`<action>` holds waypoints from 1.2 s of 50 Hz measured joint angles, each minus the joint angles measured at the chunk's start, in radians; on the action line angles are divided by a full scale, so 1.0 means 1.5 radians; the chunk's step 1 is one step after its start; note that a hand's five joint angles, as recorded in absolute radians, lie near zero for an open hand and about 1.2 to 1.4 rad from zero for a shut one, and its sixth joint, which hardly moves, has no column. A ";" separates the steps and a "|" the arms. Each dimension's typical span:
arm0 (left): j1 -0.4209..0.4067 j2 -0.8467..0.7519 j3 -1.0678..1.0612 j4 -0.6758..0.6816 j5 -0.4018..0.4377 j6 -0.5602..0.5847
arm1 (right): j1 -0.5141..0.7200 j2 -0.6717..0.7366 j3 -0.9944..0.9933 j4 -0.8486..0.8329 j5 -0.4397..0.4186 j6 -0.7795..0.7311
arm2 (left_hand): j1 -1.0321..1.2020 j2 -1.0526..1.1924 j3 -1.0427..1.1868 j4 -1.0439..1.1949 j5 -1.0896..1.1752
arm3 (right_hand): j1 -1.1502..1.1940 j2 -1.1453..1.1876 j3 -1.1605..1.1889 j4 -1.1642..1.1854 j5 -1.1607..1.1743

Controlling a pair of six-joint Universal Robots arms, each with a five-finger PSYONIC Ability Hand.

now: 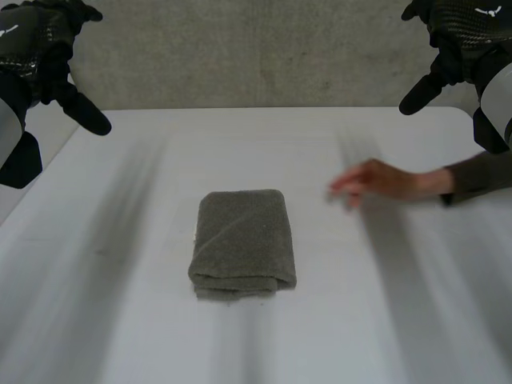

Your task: Fold the towel.

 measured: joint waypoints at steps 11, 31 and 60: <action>0.000 0.004 -0.024 0.050 -0.001 0.003 | 0.000 -0.018 0.029 -0.033 0.002 -0.001 | 0.000 0.000 0.000 0.000 0.000 | 0.000 0.000 0.000 0.000 0.000; 0.005 0.000 -0.030 0.045 -0.009 0.003 | -0.010 -0.038 0.043 -0.019 0.003 0.002 | 0.000 0.000 0.000 0.000 0.000 | 0.000 0.000 0.000 0.000 0.000; 0.006 0.005 -0.064 0.089 -0.015 0.002 | -0.009 -0.046 0.088 -0.064 -0.002 0.001 | 0.000 0.000 0.000 0.000 0.000 | 0.000 0.000 0.000 0.000 0.000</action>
